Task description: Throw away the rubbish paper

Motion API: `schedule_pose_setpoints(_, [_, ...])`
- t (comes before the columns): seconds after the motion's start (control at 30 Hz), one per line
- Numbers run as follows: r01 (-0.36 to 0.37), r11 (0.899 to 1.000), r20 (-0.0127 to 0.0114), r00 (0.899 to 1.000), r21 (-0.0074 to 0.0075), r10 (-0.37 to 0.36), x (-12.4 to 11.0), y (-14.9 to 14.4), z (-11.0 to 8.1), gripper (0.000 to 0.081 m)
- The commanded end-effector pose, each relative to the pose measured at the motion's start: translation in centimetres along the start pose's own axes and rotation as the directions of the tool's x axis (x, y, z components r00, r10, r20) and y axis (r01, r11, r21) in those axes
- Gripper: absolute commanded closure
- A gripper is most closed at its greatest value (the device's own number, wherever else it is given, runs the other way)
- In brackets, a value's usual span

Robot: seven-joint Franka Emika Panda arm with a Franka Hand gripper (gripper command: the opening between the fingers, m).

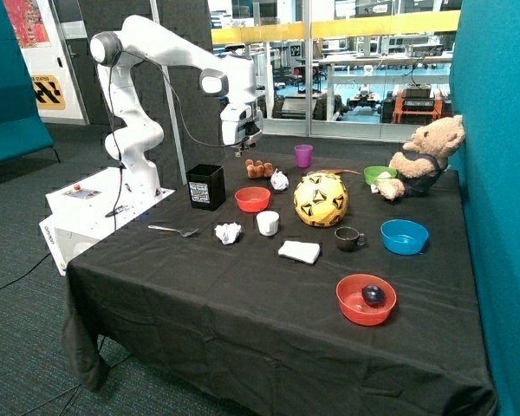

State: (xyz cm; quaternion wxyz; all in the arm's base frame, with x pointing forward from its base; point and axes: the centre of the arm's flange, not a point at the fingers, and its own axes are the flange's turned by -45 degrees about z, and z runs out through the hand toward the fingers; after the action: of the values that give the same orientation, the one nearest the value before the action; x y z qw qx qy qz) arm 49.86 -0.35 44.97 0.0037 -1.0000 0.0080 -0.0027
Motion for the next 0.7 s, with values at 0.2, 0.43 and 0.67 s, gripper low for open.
schedule_pose_setpoints(0.2, [-0.042, 0.999, 0.0051, 0.999, -0.0077, 0.042, 1.5, -0.1, -0.4, 0.0346])
schedule_pose_setpoints(0.43, [-0.035, 0.999, 0.0051, 0.999, -0.0077, 0.035, 1.6, -0.6, -0.1, 0.0397])
schedule_pose_setpoints(0.67, [-0.029, 1.000, 0.0052, 1.000, -0.0077, 0.029, 2.0, -1.4, 0.9, 0.0377])
